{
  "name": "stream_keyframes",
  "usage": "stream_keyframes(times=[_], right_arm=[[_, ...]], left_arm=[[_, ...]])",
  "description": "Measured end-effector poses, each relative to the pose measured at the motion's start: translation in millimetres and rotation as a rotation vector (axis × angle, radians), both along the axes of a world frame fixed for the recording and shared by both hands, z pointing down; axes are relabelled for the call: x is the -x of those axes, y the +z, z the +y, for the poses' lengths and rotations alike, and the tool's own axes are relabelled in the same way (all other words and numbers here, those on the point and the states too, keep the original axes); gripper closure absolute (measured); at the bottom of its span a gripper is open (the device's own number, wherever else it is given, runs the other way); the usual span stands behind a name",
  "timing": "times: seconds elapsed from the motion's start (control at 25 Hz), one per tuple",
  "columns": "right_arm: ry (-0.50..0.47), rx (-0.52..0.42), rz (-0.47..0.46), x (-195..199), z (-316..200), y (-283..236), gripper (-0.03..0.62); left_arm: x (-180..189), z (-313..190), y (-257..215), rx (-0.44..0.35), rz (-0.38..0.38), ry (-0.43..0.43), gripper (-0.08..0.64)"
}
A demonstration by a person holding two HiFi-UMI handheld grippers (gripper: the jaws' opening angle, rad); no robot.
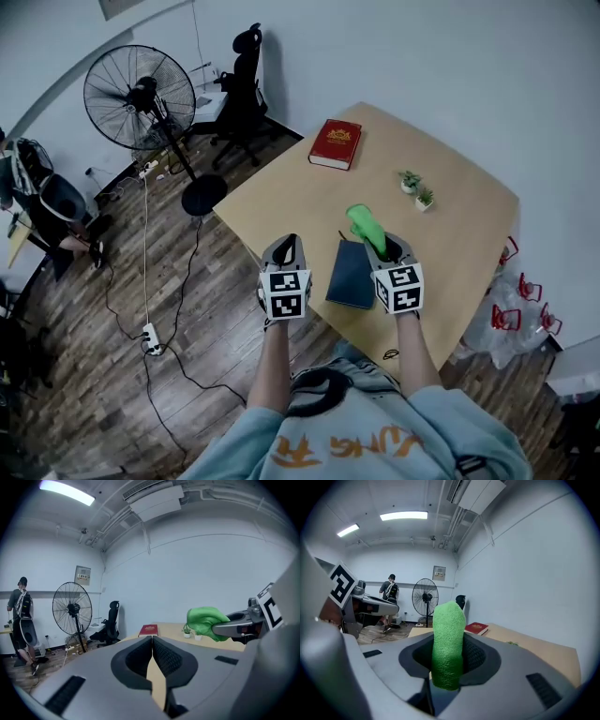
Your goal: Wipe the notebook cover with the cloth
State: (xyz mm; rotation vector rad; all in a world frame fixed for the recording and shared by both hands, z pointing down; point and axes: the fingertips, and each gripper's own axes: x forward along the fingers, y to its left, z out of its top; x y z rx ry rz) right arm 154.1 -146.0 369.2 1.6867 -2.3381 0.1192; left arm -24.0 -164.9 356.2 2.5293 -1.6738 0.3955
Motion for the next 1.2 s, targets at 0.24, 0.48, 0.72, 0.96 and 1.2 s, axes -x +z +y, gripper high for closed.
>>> stream_keyframes(times=[0.24, 0.48, 0.72, 0.96, 1.2], right_arm=[[0.065, -0.079, -0.011, -15, -4, -39, 0.483], [0.099, -0.113, -0.003, -20, -5, -50, 0.482], [0.131, -0.118, 0.006, -33, -5, -50, 0.482], [0.128, -0.107, 0.053, -29, -6, -43, 0.482], [0.118, -0.101, 0.064, -12, -13, -40, 0.482]], left_arm=[[-4, -7, -42, -0.097, 0.007, 0.002, 0.538], [-29, -4, -47, -0.144, -0.025, 0.054, 0.538], [-35, -7, -45, -0.129, -0.004, 0.068, 0.538], [-25, -9, -43, -0.127, 0.016, 0.054, 0.538], [-4, -12, -34, -0.106, 0.028, 0.036, 0.538]])
